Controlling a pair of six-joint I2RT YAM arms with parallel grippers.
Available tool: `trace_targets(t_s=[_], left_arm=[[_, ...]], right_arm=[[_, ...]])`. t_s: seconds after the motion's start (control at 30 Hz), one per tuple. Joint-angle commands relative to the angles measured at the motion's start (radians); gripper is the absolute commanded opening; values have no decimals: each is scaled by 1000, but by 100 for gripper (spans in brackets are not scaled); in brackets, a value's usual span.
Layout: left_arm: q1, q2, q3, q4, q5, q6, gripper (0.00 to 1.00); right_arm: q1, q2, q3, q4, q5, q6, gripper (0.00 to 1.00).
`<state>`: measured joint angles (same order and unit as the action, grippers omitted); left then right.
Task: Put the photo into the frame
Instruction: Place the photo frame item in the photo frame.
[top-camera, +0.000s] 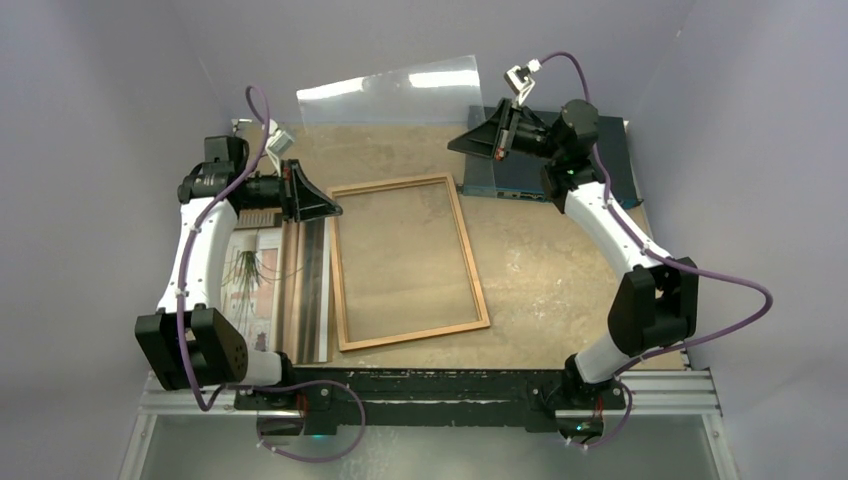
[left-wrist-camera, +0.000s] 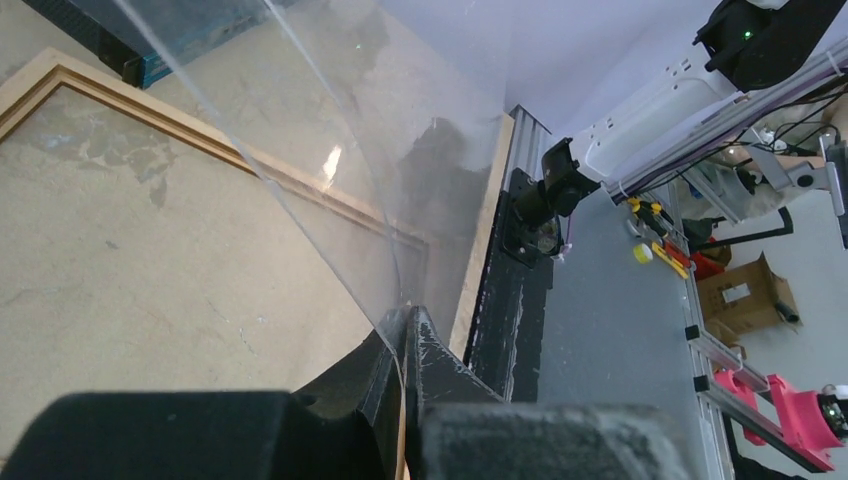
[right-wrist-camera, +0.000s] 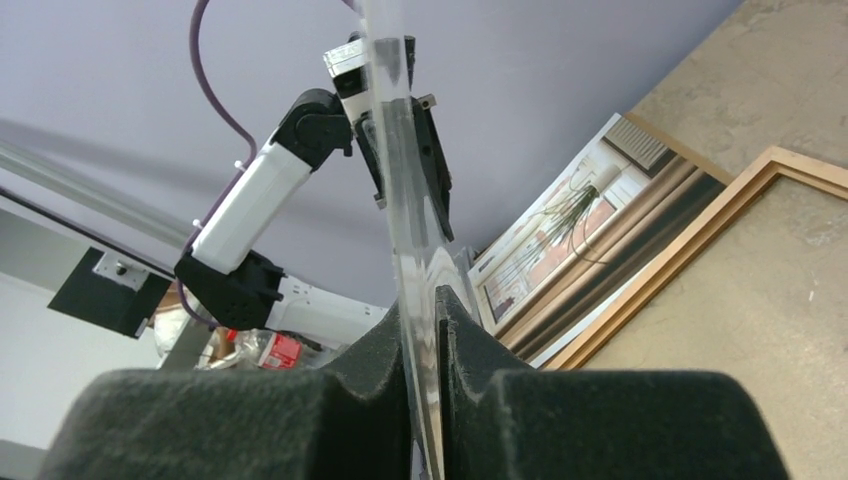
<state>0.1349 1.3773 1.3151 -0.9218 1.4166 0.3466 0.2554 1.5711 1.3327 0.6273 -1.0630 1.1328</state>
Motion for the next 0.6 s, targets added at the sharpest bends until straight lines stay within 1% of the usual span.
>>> trace_targets(t_s=[0.0, 0.1, 0.17, 0.2, 0.23, 0.3, 0.37, 0.47, 0.5, 0.57], left_arm=[[7, 10, 67, -44, 44, 54, 0], [17, 32, 91, -162, 59, 136, 0], [25, 61, 116, -295, 83, 248, 0], [28, 84, 142, -404, 97, 331, 3], [28, 111, 157, -496, 113, 440, 8], [31, 138, 144, -511, 151, 445, 28], [32, 134, 138, -511, 155, 467, 40], [31, 129, 145, -511, 160, 472, 62], [32, 129, 152, -512, 161, 469, 65], [32, 127, 166, -512, 158, 460, 67]], right_arm=[[5, -6, -5, 18, 33, -16, 15], [5, -9, -23, 9, 38, -27, 16], [6, -12, -43, 12, 40, -30, 16], [5, -14, -54, 12, 40, -33, 16], [6, -15, -65, 13, 42, -35, 17], [7, -21, -90, 20, 46, -36, 15], [7, -27, -105, 27, 53, -36, 11], [11, -34, -112, 32, 56, -35, 6], [13, -36, -110, 32, 57, -35, 5], [15, -39, -110, 35, 63, -35, 4]])
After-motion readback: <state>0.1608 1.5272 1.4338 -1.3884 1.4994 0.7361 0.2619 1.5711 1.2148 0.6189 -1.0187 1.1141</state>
